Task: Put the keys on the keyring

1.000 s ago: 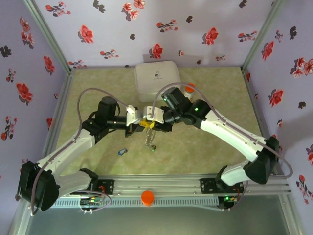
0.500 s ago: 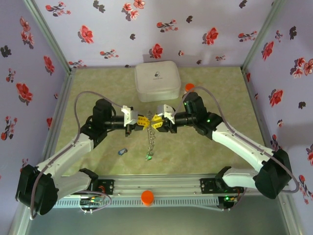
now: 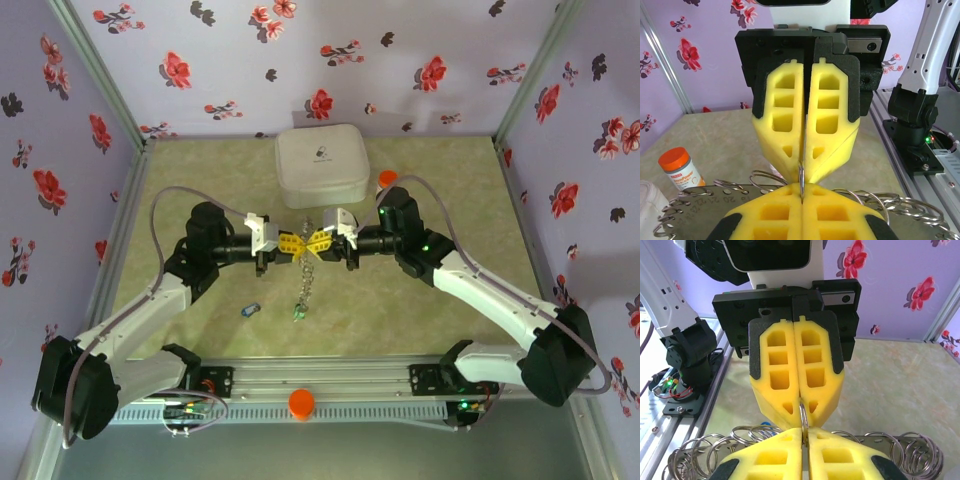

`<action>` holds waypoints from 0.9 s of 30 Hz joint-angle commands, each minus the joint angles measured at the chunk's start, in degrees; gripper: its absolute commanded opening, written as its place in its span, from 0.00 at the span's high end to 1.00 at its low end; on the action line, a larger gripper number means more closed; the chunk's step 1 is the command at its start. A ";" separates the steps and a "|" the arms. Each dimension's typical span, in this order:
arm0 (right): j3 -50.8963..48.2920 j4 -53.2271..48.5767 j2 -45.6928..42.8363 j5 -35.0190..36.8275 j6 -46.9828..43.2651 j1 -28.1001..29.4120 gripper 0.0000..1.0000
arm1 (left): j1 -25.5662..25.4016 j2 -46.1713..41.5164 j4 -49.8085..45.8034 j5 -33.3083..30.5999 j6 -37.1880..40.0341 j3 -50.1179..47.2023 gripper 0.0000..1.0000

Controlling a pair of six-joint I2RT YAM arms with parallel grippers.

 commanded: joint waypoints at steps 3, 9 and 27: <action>0.22 1.98 0.59 0.31 1.03 0.47 1.00 | 0.14 0.03 2.60 1.19 -1.04 0.36 0.94; 6.43 -14.65 0.82 8.41 -7.93 2.27 1.00 | 0.14 -2.68 -2.92 -6.60 1.37 -1.81 0.61; 23.21 -40.38 9.29 21.34 -17.59 8.09 1.00 | -1.65 -0.47 -23.58 -8.94 15.48 5.90 0.73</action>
